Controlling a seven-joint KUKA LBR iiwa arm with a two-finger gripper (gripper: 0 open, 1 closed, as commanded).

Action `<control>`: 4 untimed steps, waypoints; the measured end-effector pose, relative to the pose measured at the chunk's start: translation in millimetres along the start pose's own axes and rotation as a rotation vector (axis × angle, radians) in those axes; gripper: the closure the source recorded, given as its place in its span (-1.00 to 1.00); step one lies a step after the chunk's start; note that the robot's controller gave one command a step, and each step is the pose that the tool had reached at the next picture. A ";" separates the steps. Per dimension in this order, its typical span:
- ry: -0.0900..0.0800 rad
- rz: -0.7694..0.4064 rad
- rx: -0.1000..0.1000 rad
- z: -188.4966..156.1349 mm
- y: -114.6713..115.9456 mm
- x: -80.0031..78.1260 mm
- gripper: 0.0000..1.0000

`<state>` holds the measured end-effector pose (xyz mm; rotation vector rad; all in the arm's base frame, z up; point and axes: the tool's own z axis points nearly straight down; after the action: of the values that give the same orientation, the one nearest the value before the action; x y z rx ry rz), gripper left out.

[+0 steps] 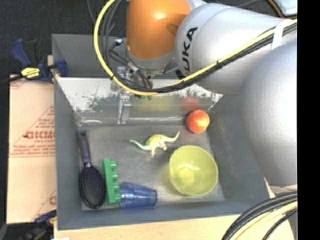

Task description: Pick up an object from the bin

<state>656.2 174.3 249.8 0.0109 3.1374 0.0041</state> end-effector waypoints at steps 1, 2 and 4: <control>0.000 -0.001 0.000 -0.1 -0.2 0.0 -1.00; -0.006 -0.112 0.001 -46.3 -120.4 2.1 -1.00; -0.012 -0.093 0.003 12.6 -112.9 42.9 -1.00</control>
Offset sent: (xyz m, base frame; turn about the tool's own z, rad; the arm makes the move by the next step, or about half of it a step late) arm -0.0041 -0.1228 0.0457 -0.1132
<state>612.6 61.8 236.7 -0.1350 3.1227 -0.0016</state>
